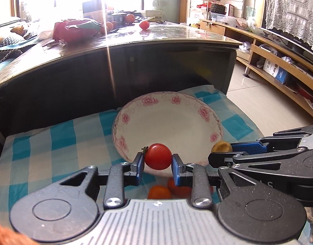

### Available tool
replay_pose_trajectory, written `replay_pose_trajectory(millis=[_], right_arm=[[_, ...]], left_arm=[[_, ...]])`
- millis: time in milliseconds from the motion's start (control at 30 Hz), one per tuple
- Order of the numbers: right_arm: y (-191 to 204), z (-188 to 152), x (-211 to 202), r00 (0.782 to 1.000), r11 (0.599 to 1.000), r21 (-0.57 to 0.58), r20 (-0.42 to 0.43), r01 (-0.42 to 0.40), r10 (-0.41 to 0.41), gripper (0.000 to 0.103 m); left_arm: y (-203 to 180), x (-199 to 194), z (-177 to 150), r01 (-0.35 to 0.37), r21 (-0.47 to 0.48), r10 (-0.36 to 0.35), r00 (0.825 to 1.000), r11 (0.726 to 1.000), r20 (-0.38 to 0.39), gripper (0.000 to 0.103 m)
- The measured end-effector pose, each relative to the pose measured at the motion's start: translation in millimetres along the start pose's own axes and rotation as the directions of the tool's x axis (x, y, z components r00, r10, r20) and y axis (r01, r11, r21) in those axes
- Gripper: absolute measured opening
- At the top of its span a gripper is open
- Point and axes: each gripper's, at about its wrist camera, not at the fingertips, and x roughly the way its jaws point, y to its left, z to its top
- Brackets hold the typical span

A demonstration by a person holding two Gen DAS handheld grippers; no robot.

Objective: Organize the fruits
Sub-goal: 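Carry tomato and kiwi into the white bowl and open both tools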

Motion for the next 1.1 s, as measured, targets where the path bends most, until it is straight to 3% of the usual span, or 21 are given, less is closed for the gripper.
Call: replay_pose_trajectory(millis=[467, 933, 1100], right_arm=[[-8, 19, 44, 1.0, 0.999, -0.051, -0.004, 0.009, -0.009, 0.023], [-7, 20, 56, 1.0, 0.998, -0.055, -0.011, 0.02, -0.02, 0.026], [-9, 22, 52, 1.0, 0.998, -0.051, 0.002, 0.021, -0.021, 0.033]], left_arm=[[8, 38, 5, -0.034, 0.007, 0.034, 0.999, 0.999, -0.038, 0.037], [11, 39, 6, -0.038, 0.0, 0.038, 0.999, 0.999, -0.027, 0.038], [14, 34, 9, -0.04, -0.002, 0.04, 0.999, 0.999, -0.022, 0.04]])
